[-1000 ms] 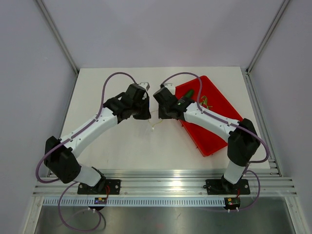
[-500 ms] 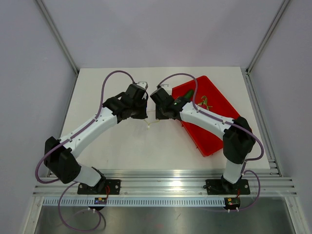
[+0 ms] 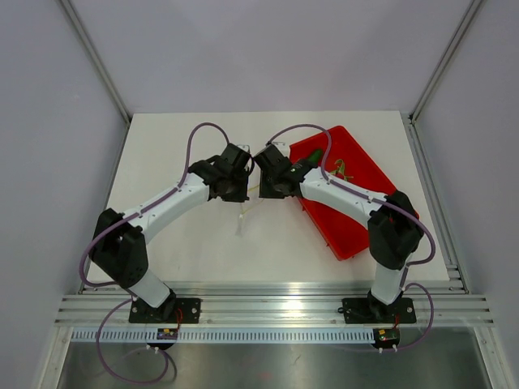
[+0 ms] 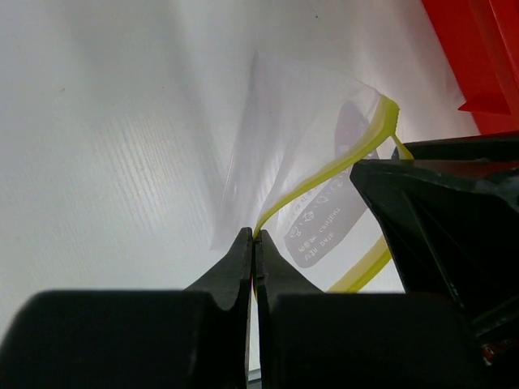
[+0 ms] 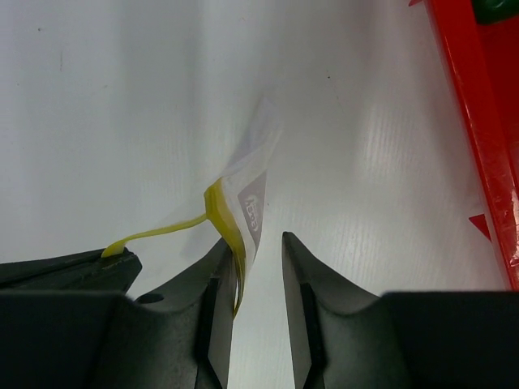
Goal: Place the food in the zip-top bag and seal the zipper
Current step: Open the zipper of the food storage bag.
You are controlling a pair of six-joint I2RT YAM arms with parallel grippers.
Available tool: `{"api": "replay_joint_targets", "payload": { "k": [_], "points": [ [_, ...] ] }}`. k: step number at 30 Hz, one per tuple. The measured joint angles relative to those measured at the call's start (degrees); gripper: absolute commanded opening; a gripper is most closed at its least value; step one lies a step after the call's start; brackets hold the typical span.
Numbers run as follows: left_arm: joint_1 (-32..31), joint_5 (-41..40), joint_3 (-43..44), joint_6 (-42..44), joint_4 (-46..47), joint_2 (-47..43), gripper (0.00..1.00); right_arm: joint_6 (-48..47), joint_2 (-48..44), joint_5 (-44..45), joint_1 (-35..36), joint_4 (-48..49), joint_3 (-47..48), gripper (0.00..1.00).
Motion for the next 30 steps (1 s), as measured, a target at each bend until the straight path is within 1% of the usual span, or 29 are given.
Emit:
{"api": "replay_joint_targets", "payload": {
  "k": [7, 8, 9, 12, 21, 30],
  "points": [
    [0.0, -0.7, 0.0, -0.5, 0.0, 0.0, 0.00, 1.6, -3.9, -2.4, -0.8, 1.7, -3.1, 0.35],
    [0.0, -0.7, 0.0, -0.5, 0.0, 0.0, 0.00, 1.7, -3.9, -2.9, -1.0, 2.1, -3.1, 0.36],
    [0.0, -0.7, 0.0, -0.7, 0.0, 0.0, 0.00, 1.8, -3.9, -3.1, -1.1, 2.2, -3.2, 0.41],
    [0.0, -0.7, 0.0, -1.1, 0.0, 0.0, 0.00, 2.9, -3.9, -4.7, -1.2, 3.2, -4.0, 0.43],
    [-0.1, -2.0, -0.2, -4.7, 0.8, -0.8, 0.00, 5.9, -3.9, -9.0, -1.2, 4.9, -4.8, 0.44],
    [-1.1, -3.2, -0.2, -7.5, 2.0, -2.2, 0.00, 7.6, -3.8, -10.7, -0.7, 6.2, -5.3, 0.43]
  ]
}}
